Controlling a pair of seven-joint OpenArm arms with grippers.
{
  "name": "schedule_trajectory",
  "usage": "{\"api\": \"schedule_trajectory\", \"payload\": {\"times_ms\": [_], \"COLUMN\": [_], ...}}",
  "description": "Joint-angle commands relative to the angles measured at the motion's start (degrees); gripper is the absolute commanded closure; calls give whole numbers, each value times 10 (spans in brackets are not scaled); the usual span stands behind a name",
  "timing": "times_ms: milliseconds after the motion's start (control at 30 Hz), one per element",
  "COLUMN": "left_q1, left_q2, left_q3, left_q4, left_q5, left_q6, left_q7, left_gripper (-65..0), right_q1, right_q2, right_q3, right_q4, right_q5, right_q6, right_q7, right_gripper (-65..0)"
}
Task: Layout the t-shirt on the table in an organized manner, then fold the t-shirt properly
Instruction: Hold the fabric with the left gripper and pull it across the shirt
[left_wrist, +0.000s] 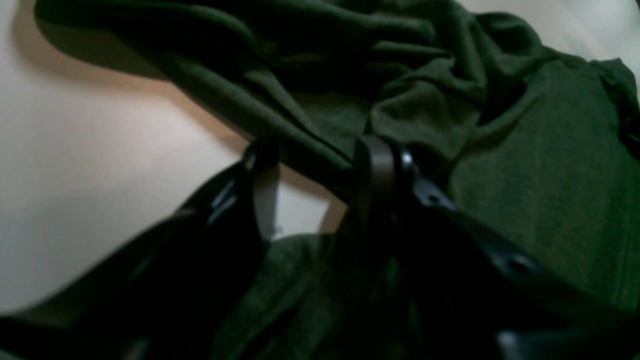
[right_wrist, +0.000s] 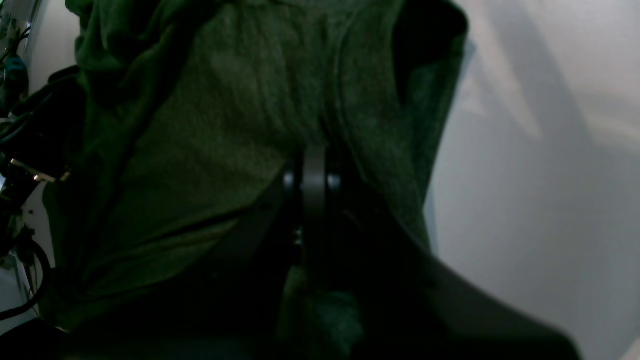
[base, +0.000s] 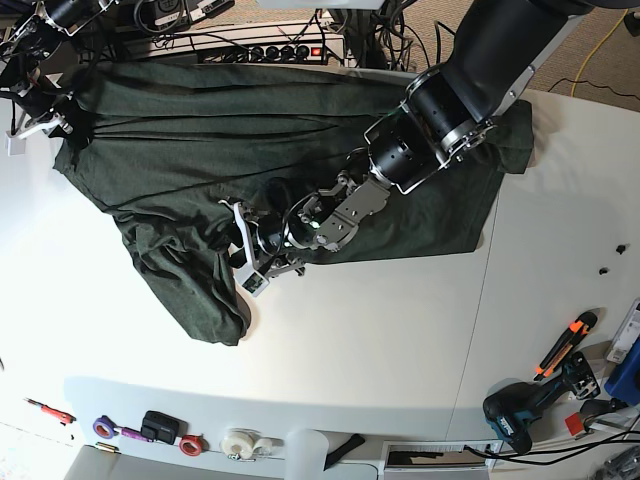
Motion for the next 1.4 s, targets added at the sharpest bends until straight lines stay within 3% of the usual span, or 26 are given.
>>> {"api": "schedule_trajectory", "payload": {"times_ms": [0, 100, 467, 667, 1000, 1167, 1367], "left_q1": [-9, -10, -8, -7, 5, 3, 3], "left_q2": [14, 14, 14, 14, 14, 14, 14], "left_q3": [0, 0, 1, 1, 1, 1, 1], "left_q4": [3, 3, 3, 3, 3, 3, 3], "left_q5": [1, 1, -22, -29, -29, -29, -29], "left_q6": [19, 50, 49, 49, 3, -17, -28], "left_q7": [15, 15, 15, 16, 15, 15, 16], "left_gripper": [-213, -170, -149, -73, -75, -158, -166], "right_q1": [1, 1, 1, 1, 1, 1, 1], "right_q2": [14, 14, 14, 14, 11, 11, 12], "right_q3": [1, 1, 1, 1, 1, 1, 1], "right_q4": [5, 5, 5, 5, 5, 5, 5], "right_q5": [9, 9, 10, 10, 10, 9, 10], "right_q6": [-1, -1, -1, -1, -1, -1, -1], "right_q7": [3, 3, 7, 8, 12, 12, 12], "right_gripper": [0, 0, 0, 0, 0, 0, 0]}}
